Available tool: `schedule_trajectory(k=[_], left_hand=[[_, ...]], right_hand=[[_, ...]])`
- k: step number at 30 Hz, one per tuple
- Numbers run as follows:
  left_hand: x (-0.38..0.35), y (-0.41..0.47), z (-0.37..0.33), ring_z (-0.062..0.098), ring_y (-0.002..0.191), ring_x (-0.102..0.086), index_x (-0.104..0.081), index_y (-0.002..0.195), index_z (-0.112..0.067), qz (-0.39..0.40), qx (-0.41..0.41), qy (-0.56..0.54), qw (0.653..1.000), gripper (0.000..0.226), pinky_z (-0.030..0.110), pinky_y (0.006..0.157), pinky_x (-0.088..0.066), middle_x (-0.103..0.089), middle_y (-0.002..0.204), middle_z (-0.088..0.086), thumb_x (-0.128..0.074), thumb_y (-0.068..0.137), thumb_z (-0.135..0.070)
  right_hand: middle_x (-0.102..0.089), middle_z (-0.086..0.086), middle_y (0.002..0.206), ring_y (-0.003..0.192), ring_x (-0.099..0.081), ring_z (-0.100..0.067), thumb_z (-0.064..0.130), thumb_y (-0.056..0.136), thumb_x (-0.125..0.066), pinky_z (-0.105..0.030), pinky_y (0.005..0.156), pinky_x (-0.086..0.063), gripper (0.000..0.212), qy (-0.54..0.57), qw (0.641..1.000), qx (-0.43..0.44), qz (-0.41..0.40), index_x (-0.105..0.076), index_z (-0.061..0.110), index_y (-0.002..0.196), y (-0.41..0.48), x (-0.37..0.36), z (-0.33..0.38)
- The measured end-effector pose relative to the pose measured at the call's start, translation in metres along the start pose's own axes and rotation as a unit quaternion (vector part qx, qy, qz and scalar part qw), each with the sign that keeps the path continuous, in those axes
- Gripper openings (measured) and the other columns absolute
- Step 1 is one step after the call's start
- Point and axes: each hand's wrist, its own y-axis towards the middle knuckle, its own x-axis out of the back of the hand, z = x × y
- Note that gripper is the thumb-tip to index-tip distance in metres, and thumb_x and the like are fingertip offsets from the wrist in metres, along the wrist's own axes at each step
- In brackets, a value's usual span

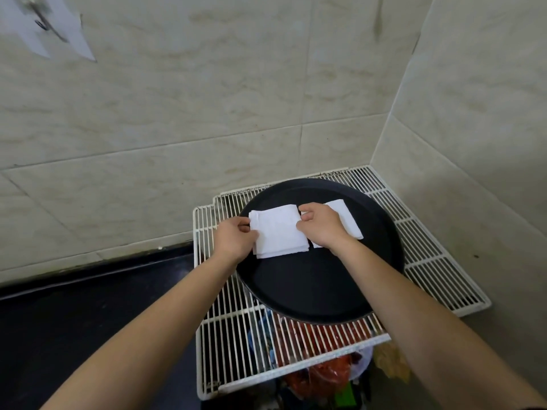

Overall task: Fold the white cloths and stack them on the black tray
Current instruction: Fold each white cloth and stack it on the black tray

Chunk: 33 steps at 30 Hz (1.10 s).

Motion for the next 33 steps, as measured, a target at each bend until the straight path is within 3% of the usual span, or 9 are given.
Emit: schedule_trajectory(k=[2,4,10,13,16,20,22,24,33], left_hand=[[0.001,-0.001,0.000,0.021,0.093,-0.065,-0.066,0.120,-0.003,-0.008,-0.003,0.003,1.000,0.036,0.041,0.089,-0.057,-0.063,0.090,-0.004,-0.071,0.085,-0.005],[0.000,0.000,0.002,0.019,0.091,-0.064,-0.066,0.119,-0.003,-0.016,-0.004,-0.005,1.000,0.034,0.037,0.086,-0.056,-0.063,0.089,-0.004,-0.070,0.085,-0.004],[-0.001,-0.004,0.002,0.014,0.088,-0.059,-0.065,0.126,-0.006,0.005,-0.035,0.093,0.995,0.039,0.024,0.078,-0.044,-0.063,0.094,-0.002,-0.069,0.087,-0.009],[0.006,-0.005,-0.003,0.022,0.088,-0.067,-0.066,0.123,-0.005,0.012,-0.026,0.059,0.998,0.036,0.032,0.082,-0.054,-0.065,0.089,-0.004,-0.068,0.087,-0.012],[0.032,-0.010,-0.006,0.027,0.109,-0.064,-0.061,0.130,-0.008,-0.032,-0.087,0.078,0.993,0.042,0.041,0.098,-0.051,-0.065,0.117,0.003,-0.064,0.092,-0.024],[0.089,-0.033,0.012,0.032,0.146,-0.028,-0.034,0.153,-0.021,-0.113,-0.192,0.283,0.933,0.062,0.049,0.118,-0.028,-0.025,0.161,0.014,-0.038,0.101,-0.054],[0.125,-0.049,0.031,0.032,0.152,-0.010,-0.021,0.157,-0.027,-0.166,-0.190,0.376,0.892,0.070,0.055,0.119,-0.019,-0.008,0.166,0.014,-0.024,0.098,-0.065],[0.161,-0.068,0.051,0.032,0.153,-0.001,-0.019,0.157,-0.028,-0.205,-0.172,0.418,0.868,0.076,0.060,0.118,-0.014,-0.003,0.166,0.015,-0.017,0.094,-0.069],[0.318,-0.193,0.162,0.035,0.152,-0.001,-0.021,0.157,-0.021,-0.336,0.013,0.473,0.814,0.078,0.064,0.116,-0.013,-0.003,0.165,0.019,-0.022,0.094,-0.067]], right_hand=[[-0.062,-0.002,0.128,0.110,-0.056,-0.014,0.013,0.090,-0.060,-0.018,0.076,-0.046,0.050,0.001,1.000,0.007,-0.008,-0.055,0.018,0.139,0.000,0.000,0.001],[-0.063,-0.002,0.128,0.110,-0.055,-0.013,0.015,0.090,-0.060,-0.021,0.088,-0.044,0.050,0.006,1.000,0.007,-0.017,-0.055,0.018,0.140,-0.001,0.001,0.002],[-0.063,-0.003,0.128,0.112,-0.058,-0.019,0.017,0.090,-0.060,-0.037,0.093,-0.054,0.055,-0.065,0.998,0.008,0.002,-0.049,0.018,0.143,-0.004,-0.001,0.002],[-0.060,-0.004,0.135,0.122,-0.056,-0.021,0.020,0.092,-0.060,-0.034,0.100,-0.048,0.052,-0.097,0.994,0.033,-0.028,-0.049,0.018,0.144,-0.008,0.001,0.005],[-0.052,-0.006,0.146,0.130,-0.051,-0.024,0.028,0.099,-0.052,-0.037,0.106,-0.043,0.050,-0.159,0.980,0.099,-0.065,-0.046,0.017,0.147,-0.012,0.002,0.013],[-0.029,-0.010,0.161,0.146,-0.029,-0.030,0.044,0.104,-0.040,-0.043,0.115,-0.030,0.058,-0.230,0.949,0.191,-0.097,-0.034,0.015,0.154,-0.017,-0.015,0.038],[-0.018,-0.012,0.165,0.151,-0.018,-0.031,0.052,0.103,-0.036,-0.047,0.119,-0.023,0.064,-0.253,0.933,0.240,-0.094,-0.026,0.018,0.156,-0.021,-0.038,0.058],[-0.008,-0.013,0.167,0.153,-0.010,-0.031,0.057,0.102,-0.032,-0.048,0.122,-0.016,0.068,-0.256,0.919,0.288,-0.082,-0.020,0.021,0.159,-0.025,-0.068,0.079],[0.008,-0.010,0.168,0.154,0.007,-0.029,0.060,0.101,-0.032,-0.045,0.123,-0.003,0.074,-0.235,0.845,0.480,0.032,-0.007,0.025,0.160,-0.105,-0.256,0.175]])
